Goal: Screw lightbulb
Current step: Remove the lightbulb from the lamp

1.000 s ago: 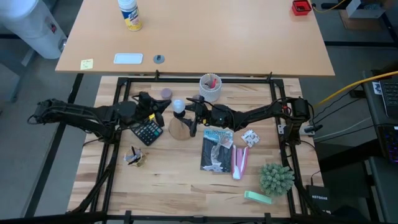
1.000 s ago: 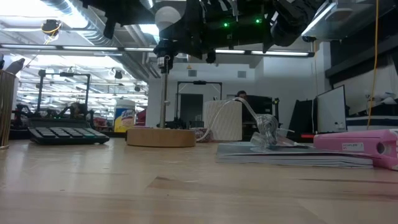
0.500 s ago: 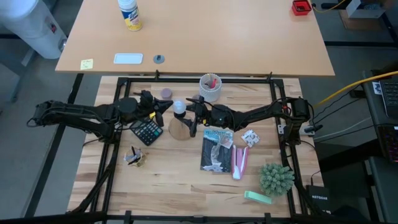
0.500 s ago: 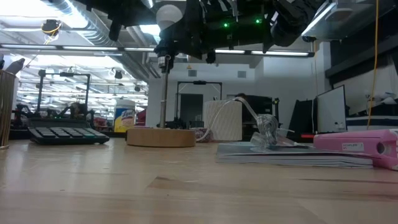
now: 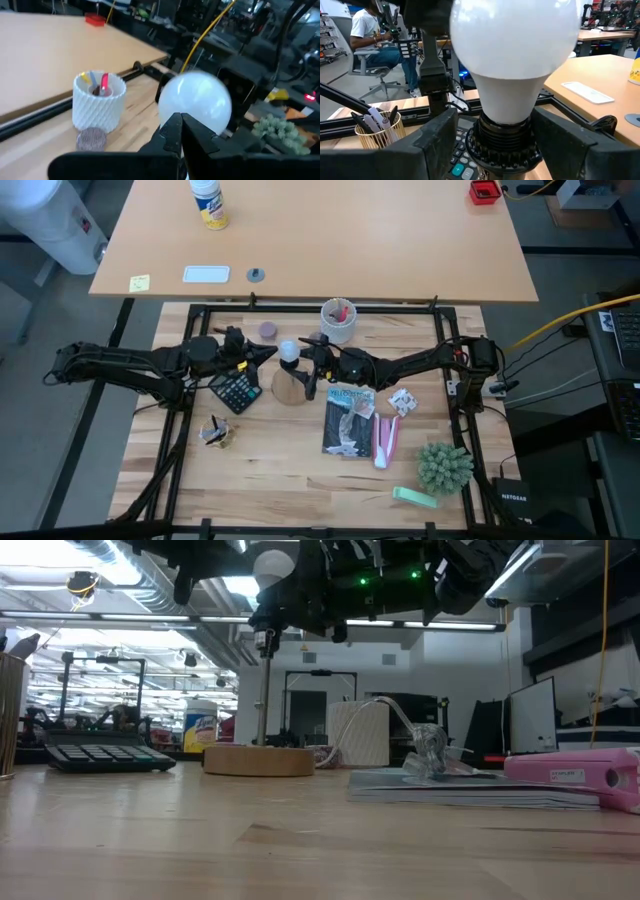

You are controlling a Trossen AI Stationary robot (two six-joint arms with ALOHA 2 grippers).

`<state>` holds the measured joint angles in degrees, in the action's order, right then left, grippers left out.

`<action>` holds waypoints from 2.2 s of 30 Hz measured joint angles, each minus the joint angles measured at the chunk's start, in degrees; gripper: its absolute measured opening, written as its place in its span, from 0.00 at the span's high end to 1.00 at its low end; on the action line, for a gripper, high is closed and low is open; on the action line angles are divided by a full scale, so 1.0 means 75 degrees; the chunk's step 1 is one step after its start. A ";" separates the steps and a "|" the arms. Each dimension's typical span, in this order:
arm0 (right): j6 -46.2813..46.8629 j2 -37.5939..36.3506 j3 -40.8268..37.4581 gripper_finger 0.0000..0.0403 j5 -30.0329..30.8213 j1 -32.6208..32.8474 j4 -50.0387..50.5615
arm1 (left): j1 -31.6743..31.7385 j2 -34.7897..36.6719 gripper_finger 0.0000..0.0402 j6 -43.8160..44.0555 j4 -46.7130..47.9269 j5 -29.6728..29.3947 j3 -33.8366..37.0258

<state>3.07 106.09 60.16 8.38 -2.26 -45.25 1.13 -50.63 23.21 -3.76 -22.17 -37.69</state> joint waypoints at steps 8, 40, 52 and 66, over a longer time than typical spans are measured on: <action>0.0002 0.0000 0.0000 0.36 -0.0007 0.0000 0.0015 | 0.0000 -0.0003 1.00 0.0058 0.0089 0.0646 0.0000; 0.0006 0.0007 0.0000 0.36 -0.0102 0.0000 0.0055 | 0.0020 0.0003 1.00 -0.1881 -0.1170 -0.0098 0.0000; 0.0005 0.0004 0.0000 0.36 -0.0198 0.0000 0.0055 | 0.0020 -0.0003 1.00 -0.1982 -0.1176 -0.0474 0.0000; -0.0012 -0.0010 0.0003 0.59 0.0009 0.0000 0.0028 | 0.0020 -0.0015 1.00 -0.1755 -0.0821 -0.0475 0.0000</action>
<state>2.98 106.02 60.18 8.45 -2.26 -45.05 1.28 -50.74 10.04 -9.92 -25.74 -37.69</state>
